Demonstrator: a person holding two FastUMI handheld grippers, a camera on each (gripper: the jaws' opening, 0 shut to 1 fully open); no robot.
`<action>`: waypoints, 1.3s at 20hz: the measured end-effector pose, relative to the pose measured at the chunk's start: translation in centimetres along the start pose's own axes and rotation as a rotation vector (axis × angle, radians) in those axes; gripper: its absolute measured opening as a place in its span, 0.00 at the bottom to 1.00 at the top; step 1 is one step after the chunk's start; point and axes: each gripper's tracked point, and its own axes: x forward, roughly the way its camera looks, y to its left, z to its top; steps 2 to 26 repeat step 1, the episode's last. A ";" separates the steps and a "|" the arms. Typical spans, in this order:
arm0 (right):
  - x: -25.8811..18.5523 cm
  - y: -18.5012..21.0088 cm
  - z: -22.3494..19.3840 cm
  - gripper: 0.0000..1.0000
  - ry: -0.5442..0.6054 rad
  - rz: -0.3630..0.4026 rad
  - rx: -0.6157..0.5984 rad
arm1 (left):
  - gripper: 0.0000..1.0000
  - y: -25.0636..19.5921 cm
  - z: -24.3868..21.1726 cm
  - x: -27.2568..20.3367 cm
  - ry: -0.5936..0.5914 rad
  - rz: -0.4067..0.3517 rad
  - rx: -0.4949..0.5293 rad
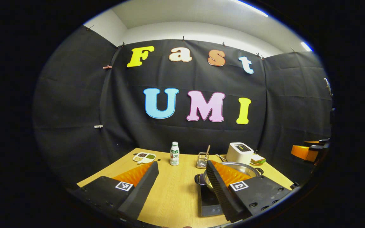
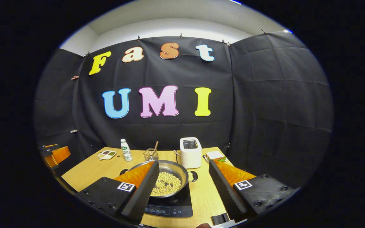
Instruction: First push the handle of the pot to place it horizontally, then grasp the pot with both hands and set it on the induction cooktop.
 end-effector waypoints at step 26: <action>0.4 -0.1 -0.2 0.98 0.006 0.007 0.014 | 0.95 -0.6 0.2 0.3 -0.007 -0.006 0.001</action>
